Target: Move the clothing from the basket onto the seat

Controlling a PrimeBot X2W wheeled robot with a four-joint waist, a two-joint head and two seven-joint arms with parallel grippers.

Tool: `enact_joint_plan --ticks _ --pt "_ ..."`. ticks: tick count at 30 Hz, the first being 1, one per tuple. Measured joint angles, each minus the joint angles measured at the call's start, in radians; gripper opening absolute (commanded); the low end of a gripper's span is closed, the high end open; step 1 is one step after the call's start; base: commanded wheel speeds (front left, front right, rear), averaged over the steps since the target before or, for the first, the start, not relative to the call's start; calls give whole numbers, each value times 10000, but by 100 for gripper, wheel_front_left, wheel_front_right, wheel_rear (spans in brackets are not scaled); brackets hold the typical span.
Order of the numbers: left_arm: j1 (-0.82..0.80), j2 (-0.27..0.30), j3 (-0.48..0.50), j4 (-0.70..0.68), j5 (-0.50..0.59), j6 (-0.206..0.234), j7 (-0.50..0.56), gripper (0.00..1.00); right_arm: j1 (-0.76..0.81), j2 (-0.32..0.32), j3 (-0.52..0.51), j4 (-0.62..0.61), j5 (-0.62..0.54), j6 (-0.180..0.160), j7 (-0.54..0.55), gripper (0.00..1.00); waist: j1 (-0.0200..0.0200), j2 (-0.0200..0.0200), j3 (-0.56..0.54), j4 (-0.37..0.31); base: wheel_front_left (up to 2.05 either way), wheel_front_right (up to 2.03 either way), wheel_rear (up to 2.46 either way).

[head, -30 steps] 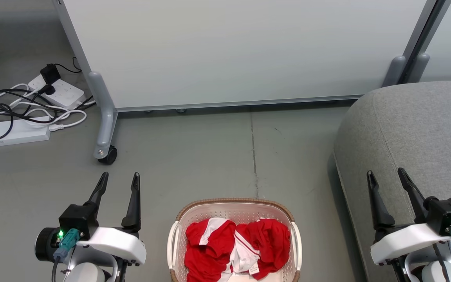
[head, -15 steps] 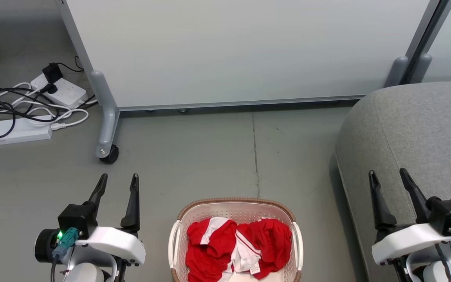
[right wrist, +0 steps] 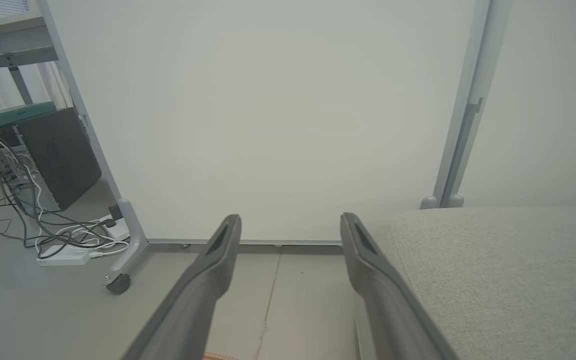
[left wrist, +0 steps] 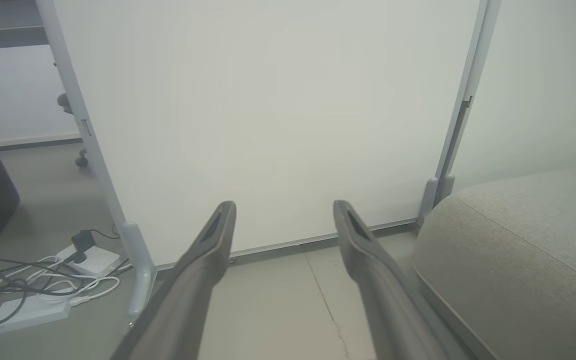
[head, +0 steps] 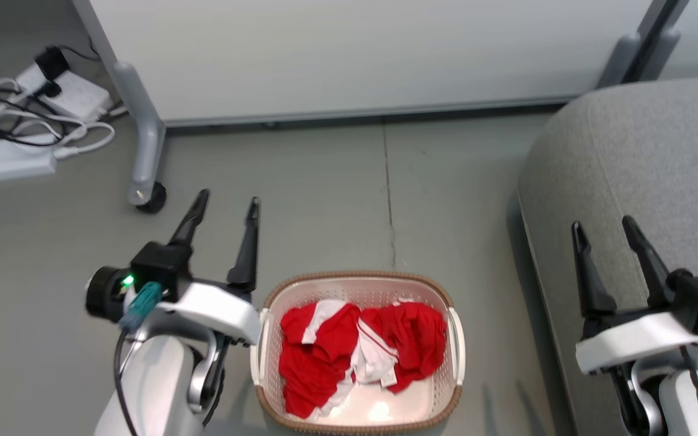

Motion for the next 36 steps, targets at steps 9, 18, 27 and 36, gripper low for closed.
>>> enact_joint_plan --ticks 9,18,27,36 --pt "-1330 -274 -1354 1919 -27 -451 506 100 -910 -52 245 -788 -56 2 84 100 0 0 1637 -483 0 0 0" --pt "-2994 -324 -2767 4443 46 -940 817 100 -1851 54 568 -1369 -31 2 -136 100 0 0 3689 -1249 0 0 0" --pt "-4753 -337 -3776 6575 -219 -1244 1298 100 -2610 343 1037 -1758 121 4 -581 100 0 0 5875 -2230 0 0 0" --pt "-6243 -140 -3701 8493 -485 -1342 1490 100 -3022 474 1544 -1791 454 4 -911 100 -1 0 7527 -3484 0 0 0"
